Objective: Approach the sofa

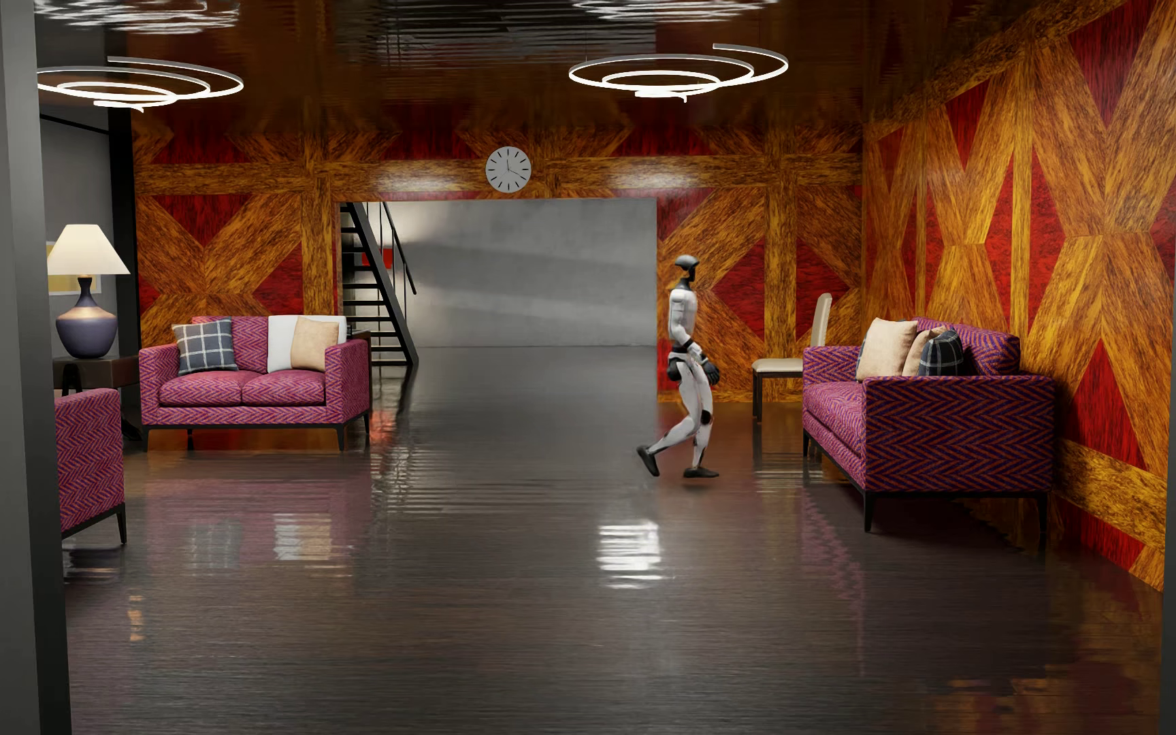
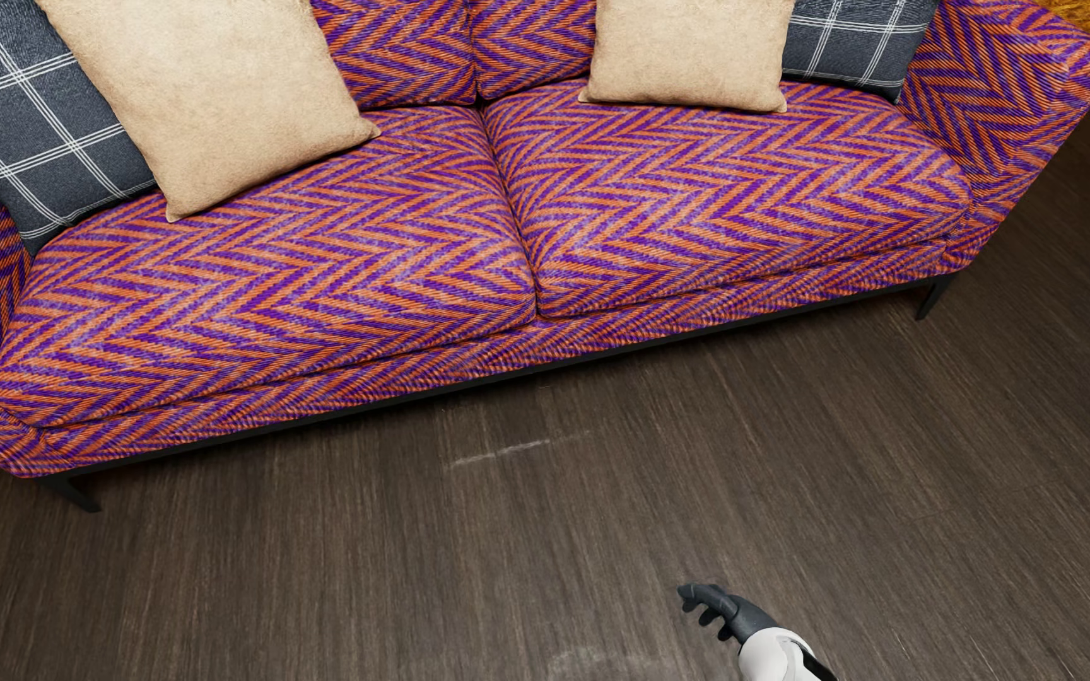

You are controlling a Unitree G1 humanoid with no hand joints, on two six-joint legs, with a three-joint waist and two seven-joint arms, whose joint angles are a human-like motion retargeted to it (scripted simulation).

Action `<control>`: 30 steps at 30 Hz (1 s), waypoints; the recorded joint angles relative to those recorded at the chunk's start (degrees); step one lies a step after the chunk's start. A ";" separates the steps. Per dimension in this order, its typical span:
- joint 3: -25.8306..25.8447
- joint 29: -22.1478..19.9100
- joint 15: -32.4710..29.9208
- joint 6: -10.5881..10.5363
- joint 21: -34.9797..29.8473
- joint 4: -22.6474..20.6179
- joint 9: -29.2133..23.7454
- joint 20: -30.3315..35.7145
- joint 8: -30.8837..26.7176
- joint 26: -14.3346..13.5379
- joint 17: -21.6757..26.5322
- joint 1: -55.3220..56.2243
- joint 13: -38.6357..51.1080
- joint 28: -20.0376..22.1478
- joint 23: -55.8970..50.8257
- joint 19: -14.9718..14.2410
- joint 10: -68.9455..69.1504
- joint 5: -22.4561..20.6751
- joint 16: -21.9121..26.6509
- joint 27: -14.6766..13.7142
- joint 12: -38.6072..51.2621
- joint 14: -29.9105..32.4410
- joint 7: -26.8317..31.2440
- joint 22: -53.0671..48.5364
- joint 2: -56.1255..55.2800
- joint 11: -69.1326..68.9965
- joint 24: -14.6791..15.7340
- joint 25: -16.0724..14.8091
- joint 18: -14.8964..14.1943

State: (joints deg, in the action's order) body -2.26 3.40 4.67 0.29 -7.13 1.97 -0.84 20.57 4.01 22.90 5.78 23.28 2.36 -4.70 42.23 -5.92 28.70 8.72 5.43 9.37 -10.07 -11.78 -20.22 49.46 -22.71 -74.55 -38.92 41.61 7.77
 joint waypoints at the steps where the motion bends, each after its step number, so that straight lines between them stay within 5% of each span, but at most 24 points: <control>1: 0.92 -2.01 1.20 0.66 2.86 -0.88 -0.20 -1.47 -0.36 -0.90 0.25 -2.17 -1.58 4.85 0.77 1.64 0.61 2.02 1.17 0.97 3.11 -1.83 0.24 -0.60 -3.64 -3.36 0.87 -0.11 -0.57; 2: 1.82 -5.31 1.23 1.16 7.07 -1.72 -0.31 -2.20 -0.23 -0.88 -0.34 -4.47 -3.78 8.60 1.30 2.41 0.46 3.26 2.64 2.36 6.85 -3.19 0.96 -0.25 -6.64 -3.17 1.46 -1.70 -1.09; 4: 3.28 -9.53 4.66 1.78 14.11 -3.35 -0.33 -1.51 0.79 -0.37 -0.96 -8.80 -8.31 9.44 1.55 0.26 -0.86 4.16 6.16 4.22 15.50 -5.44 2.79 1.12 -10.82 5.76 0.98 -6.10 -2.02; 6: 4.46 -8.05 4.90 2.32 15.36 -4.85 0.03 -0.69 5.30 -1.58 1.33 -12.31 -12.66 8.72 2.24 2.17 -2.18 5.64 8.79 4.82 22.79 -7.82 5.51 -0.87 -11.03 24.47 0.52 -6.02 -3.54; 9: 5.33 -6.87 -3.96 2.68 17.81 -6.20 1.07 -0.19 9.46 -5.89 2.17 -16.33 -19.46 11.85 3.13 3.05 -4.57 4.30 10.36 6.40 29.50 -10.58 10.52 -6.59 -6.55 55.80 2.37 -5.99 -5.04; 11: 5.25 -6.43 -2.47 2.40 18.10 -4.82 1.11 0.23 12.47 -7.42 0.39 -17.08 -22.47 13.15 5.57 7.87 -1.44 4.52 10.58 7.48 30.67 -12.40 13.02 -10.03 -4.57 54.04 3.39 -5.62 -6.42; 14: 5.14 -0.92 3.24 0.45 14.64 -1.04 0.12 -3.80 14.62 -7.84 -0.53 -12.77 -21.75 16.54 8.72 7.22 12.47 3.78 6.78 9.35 23.51 -5.90 14.00 -15.46 -2.78 48.66 6.28 -1.38 -7.92; 16: 5.13 0.31 5.65 -0.81 14.70 1.25 -0.54 -0.23 17.41 -8.44 -2.33 -5.40 -20.67 12.32 5.96 7.68 26.01 2.31 6.41 7.66 19.12 3.18 17.78 -15.20 -0.23 49.27 4.09 -0.81 -13.50; 18: 5.54 -3.88 7.35 -2.54 16.70 6.01 -1.36 3.40 19.42 -7.87 -4.07 1.81 -18.33 4.60 1.92 7.73 37.62 0.80 6.85 5.04 15.99 4.09 17.47 -10.90 2.07 50.03 0.01 -1.99 -15.89; 22: 4.59 -9.93 8.64 -5.56 17.94 17.57 -2.53 2.48 17.66 2.59 -4.78 6.63 -10.37 2.95 -3.47 6.75 34.55 -2.83 3.95 1.13 9.89 -2.01 6.11 6.67 4.59 52.22 4.66 -3.40 -7.18; 24: 3.85 -10.17 9.37 -6.49 17.63 15.03 -2.72 5.43 16.23 2.90 -4.75 7.14 -7.50 -3.75 -6.14 5.83 22.17 -3.84 5.72 -2.10 7.09 -3.78 6.63 9.65 5.27 52.93 5.15 -3.93 -7.81; 25: 3.57 -10.25 9.72 -6.88 17.45 12.85 -2.65 7.64 15.52 0.52 -4.61 6.22 -6.59 -5.45 -7.53 5.36 12.38 -4.21 7.83 -3.83 4.96 -3.23 8.04 8.59 5.52 53.15 3.99 -4.20 -9.54; 26: 3.30 -10.28 9.13 -7.12 16.99 10.58 -2.46 7.44 14.68 -0.57 -3.99 4.50 -6.00 -4.49 -8.88 5.04 3.18 -4.16 8.46 -5.06 2.90 2.61 8.91 6.85 6.25 55.19 4.23 -3.93 -8.18; 29: 2.91 -10.26 9.60 -7.17 17.58 9.68 -2.37 1.16 12.81 0.12 -3.59 1.60 -6.27 4.27 -11.06 3.86 -1.35 -3.33 6.43 -6.04 -0.49 2.04 6.48 3.22 5.71 54.24 9.49 -4.52 -7.55; 30: 2.85 -10.66 10.27 -6.82 18.55 9.12 -2.43 2.17 12.45 0.28 -3.96 1.24 -7.24 4.94 -10.84 3.35 -1.34 -2.45 6.06 -5.36 0.38 1.83 6.08 3.28 5.31 52.77 9.18 -4.99 -7.64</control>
State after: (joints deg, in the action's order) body 0.59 -7.26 14.94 -6.53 11.42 11.09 -3.27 22.74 16.45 23.18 1.82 24.52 -4.88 0.24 31.39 -2.57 27.37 6.27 11.50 4.01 -9.69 -9.95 -14.14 52.73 -17.40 -21.78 -29.74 36.62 0.12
